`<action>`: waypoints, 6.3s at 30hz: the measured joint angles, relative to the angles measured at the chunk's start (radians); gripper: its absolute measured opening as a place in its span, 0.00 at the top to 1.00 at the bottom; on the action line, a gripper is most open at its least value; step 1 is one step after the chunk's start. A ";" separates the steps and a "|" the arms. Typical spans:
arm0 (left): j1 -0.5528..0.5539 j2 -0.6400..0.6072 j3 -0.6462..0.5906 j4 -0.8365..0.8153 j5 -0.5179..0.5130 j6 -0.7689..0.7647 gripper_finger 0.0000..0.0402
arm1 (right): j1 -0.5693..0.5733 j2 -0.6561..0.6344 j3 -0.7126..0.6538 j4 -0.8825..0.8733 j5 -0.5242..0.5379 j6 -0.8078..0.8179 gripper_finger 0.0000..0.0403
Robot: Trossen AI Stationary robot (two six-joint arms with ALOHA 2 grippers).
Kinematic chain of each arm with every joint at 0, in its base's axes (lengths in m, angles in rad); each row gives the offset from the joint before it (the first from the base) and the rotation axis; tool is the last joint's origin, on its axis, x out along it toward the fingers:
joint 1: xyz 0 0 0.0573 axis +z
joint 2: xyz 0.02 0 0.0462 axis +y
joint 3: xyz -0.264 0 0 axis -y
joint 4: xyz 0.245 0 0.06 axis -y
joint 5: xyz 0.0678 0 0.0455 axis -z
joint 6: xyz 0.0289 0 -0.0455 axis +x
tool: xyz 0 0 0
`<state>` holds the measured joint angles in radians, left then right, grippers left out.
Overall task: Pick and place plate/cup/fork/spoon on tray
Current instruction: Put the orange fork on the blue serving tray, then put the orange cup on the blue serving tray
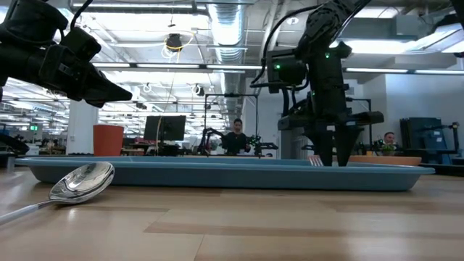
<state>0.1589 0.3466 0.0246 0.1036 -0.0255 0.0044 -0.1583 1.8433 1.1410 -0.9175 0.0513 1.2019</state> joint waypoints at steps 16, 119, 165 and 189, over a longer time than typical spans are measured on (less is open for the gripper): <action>0.000 0.000 0.000 0.008 -0.013 -0.007 1.00 | 0.029 -0.168 0.000 -0.076 0.029 -0.204 0.74; 0.811 1.191 1.086 -1.131 -0.352 0.219 0.67 | 0.015 -0.628 -1.132 2.148 0.182 -1.131 0.97; 0.492 0.935 1.093 -1.279 -0.119 0.311 1.00 | 0.015 -0.628 -1.132 2.144 0.182 -1.124 0.97; 0.160 0.964 1.088 -1.240 -0.012 0.035 1.00 | -0.002 -0.628 -1.122 2.101 0.183 -1.121 0.97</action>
<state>0.3190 1.3106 1.1126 -1.1361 -0.0374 0.0398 -0.1600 1.2152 0.0189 1.1837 0.2344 0.0811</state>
